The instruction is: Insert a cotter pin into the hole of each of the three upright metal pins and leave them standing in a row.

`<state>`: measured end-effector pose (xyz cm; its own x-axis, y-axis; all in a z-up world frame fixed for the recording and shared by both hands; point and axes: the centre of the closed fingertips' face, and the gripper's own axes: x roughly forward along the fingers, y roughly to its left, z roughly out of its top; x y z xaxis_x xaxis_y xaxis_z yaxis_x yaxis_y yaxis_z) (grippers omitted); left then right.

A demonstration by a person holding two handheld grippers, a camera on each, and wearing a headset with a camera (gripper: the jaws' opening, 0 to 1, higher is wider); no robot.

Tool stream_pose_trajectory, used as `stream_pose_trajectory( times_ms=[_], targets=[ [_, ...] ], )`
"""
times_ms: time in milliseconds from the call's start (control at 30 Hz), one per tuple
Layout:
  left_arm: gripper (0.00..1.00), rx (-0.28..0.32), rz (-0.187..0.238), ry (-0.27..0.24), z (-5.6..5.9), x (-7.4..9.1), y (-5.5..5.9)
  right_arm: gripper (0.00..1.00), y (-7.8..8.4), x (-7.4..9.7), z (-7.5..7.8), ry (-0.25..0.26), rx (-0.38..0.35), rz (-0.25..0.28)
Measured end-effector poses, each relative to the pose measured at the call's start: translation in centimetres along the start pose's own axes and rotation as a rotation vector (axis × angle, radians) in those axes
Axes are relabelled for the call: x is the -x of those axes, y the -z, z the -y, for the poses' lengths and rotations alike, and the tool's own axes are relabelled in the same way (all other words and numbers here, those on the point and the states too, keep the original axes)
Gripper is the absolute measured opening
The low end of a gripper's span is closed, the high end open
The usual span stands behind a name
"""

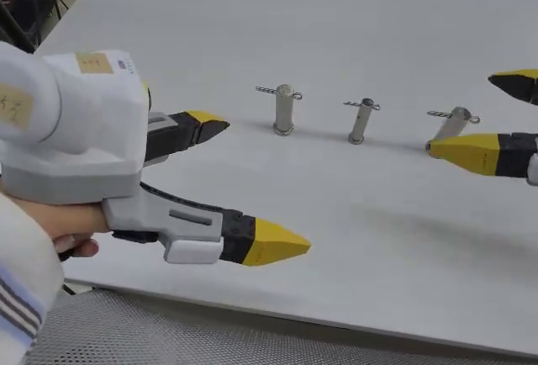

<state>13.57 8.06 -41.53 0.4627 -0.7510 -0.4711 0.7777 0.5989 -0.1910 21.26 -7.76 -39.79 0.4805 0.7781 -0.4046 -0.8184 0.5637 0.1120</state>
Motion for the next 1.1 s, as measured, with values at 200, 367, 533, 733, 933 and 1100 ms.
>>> stream_pose_trajectory(
  times_ms=[200, 367, 533, 733, 933, 1100],
  targets=[
    [0.99, 0.03, 0.014, -0.021, -0.4, 0.6, -0.1, 0.89, -0.1, 1.3, -1.8, 0.024, -0.061, 0.007],
    [0.99, 0.053, 0.016, -0.033, -0.6, 0.9, 0.1, 0.92, -0.1, 2.0, -3.0, 0.041, -0.131, 0.027],
    [0.99, 0.068, 0.015, -0.024, -0.2, 1.0, 0.2, 0.94, 0.6, 2.6, -4.4, 0.05, -0.199, 0.036],
    [0.99, 0.078, -0.011, -0.033, -0.2, 1.0, 0.7, 0.97, 1.8, 3.6, -4.4, 0.098, -0.261, 0.021],
    [0.99, 0.112, -0.003, -0.071, -1.0, 0.9, 0.7, 0.97, 3.2, 4.3, -3.7, 0.133, -0.311, -0.004],
    [0.99, 0.126, -0.02, -0.086, -1.2, 0.9, 1.2, 0.97, 3.7, 4.3, -3.3, 0.147, -0.321, -0.016]
  ],
)
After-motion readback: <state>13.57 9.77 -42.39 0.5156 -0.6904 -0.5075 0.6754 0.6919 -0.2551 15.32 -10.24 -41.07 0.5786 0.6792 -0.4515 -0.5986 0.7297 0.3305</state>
